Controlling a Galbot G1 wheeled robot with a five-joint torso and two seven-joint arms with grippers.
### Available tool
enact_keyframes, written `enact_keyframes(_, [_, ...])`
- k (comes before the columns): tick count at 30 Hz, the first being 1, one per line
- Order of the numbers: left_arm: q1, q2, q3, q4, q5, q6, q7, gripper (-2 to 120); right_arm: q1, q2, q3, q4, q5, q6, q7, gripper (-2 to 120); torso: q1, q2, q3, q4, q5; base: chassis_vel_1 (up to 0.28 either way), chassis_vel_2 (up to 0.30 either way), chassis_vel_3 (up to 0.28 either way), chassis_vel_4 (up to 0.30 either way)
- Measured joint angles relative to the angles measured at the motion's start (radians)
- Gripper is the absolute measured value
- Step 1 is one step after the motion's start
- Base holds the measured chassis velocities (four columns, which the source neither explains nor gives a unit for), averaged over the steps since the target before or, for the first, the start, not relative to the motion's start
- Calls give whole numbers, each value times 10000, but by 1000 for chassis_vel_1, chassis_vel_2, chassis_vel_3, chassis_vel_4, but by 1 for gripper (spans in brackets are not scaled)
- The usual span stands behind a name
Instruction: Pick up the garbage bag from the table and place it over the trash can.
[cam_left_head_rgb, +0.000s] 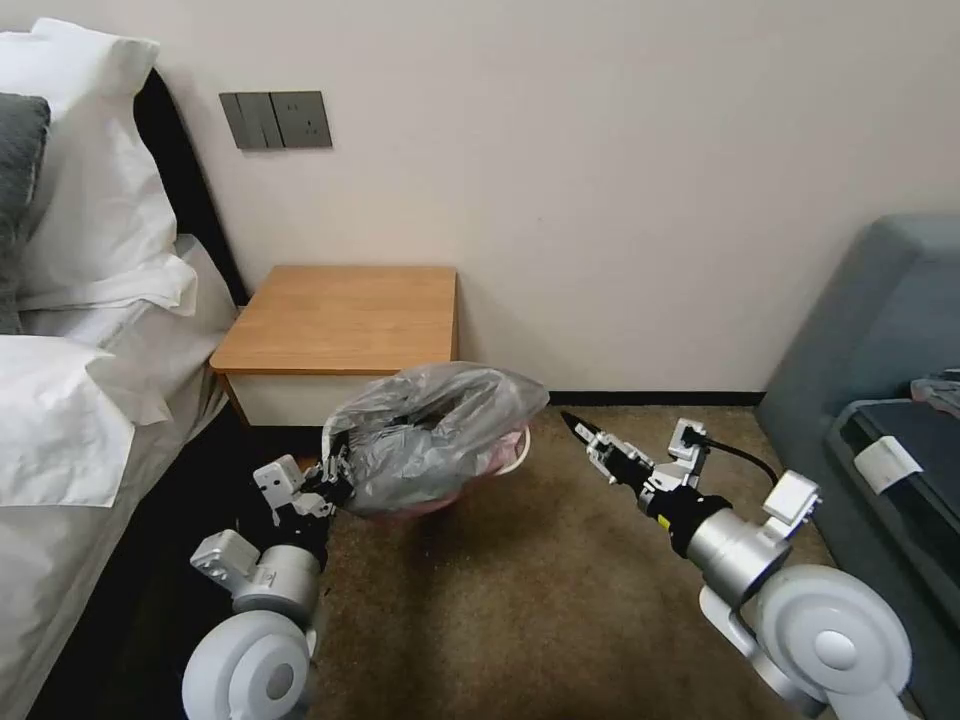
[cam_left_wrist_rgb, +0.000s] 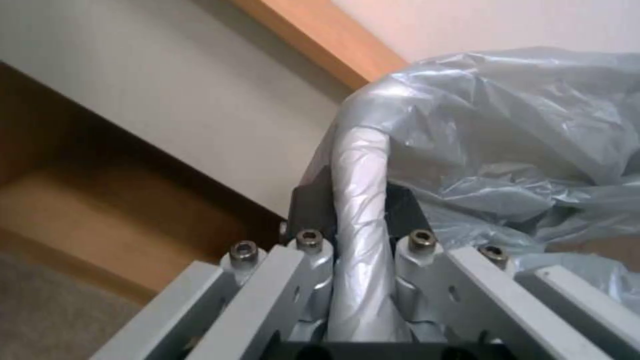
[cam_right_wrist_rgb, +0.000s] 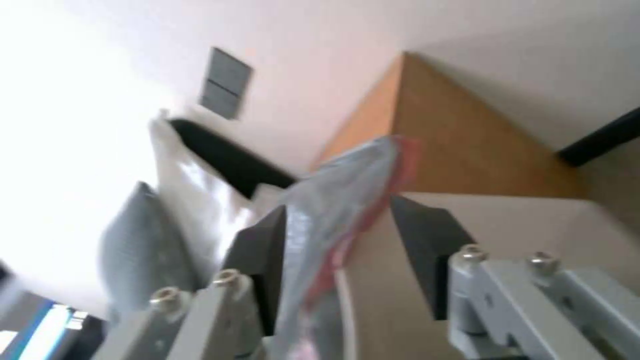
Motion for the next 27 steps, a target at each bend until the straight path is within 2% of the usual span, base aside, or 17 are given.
enact_keyframes(1, [11, -13, 15, -34, -84, 40, -13, 5, 49, 70, -61, -77, 187, 79, -105, 51, 0, 0, 0, 0, 0, 0, 0, 0, 0])
enact_keyframes(2, [11, -13, 15, -34, -84, 40, -13, 5, 49, 70, -61, -77, 187, 79, -105, 51, 0, 0, 0, 0, 0, 0, 0, 0, 0])
enact_keyframes(5, [55, -31, 29, -144, -226, 89, -20, 5, 233, 266, -272, -406, 497, 318, -315, 66, 0, 0, 0, 1, 1, 0, 0, 0, 0])
enact_keyframes(6, [55, -31, 29, -144, -226, 89, -20, 5, 233, 266, -272, -406, 497, 318, -315, 66, 0, 0, 0, 1, 1, 0, 0, 0, 0])
enact_keyframes(8, [90, -34, 22, -207, -263, 98, -22, 5, 349, 351, -408, -638, 553, 377, -356, 76, 0, 0, 0, 1, 1, 0, 0, 0, 0])
enact_keyframes(9, [90, -34, 22, -207, -263, 98, -22, 5, 349, 351, -408, -638, 553, 377, -356, 76, 0, 0, 0, 1, 1, 0, 0, 0, 0])
enact_keyframes(12, [127, -40, -7, -250, -275, 100, -19, 5, 437, 366, -537, -854, 612, 488, -533, 91, 0, 0, 0, 1, 1, 0, 0, 0, 0])
enact_keyframes(13, [127, -40, -7, -250, -275, 100, -19, 5, 437, 366, -537, -854, 612, 488, -533, 91, 0, 0, 0, 1, 1, 0, 0, 0, 0])
enact_keyframes(14, [131, -47, -13, -262, -304, 100, -17, 5, 465, 378, -561, -897, 656, 516, -619, 96, 0, 0, 0, 0, 1, 0, 0, 0, 0])
enact_keyframes(19, [155, -67, -19, -323, -509, 111, 8, 5, 622, 450, -794, -1104, 635, 656, -787, 100, 0, 0, 0, 0, 1, 0, 0, 0, 0])
enact_keyframes(27, [152, -73, -28, -386, -704, 181, 22, 5, 890, 589, -1078, -1352, 505, 824, -865, 97, 0, 0, 0, 1, 1, 0, 0, 0, 0])
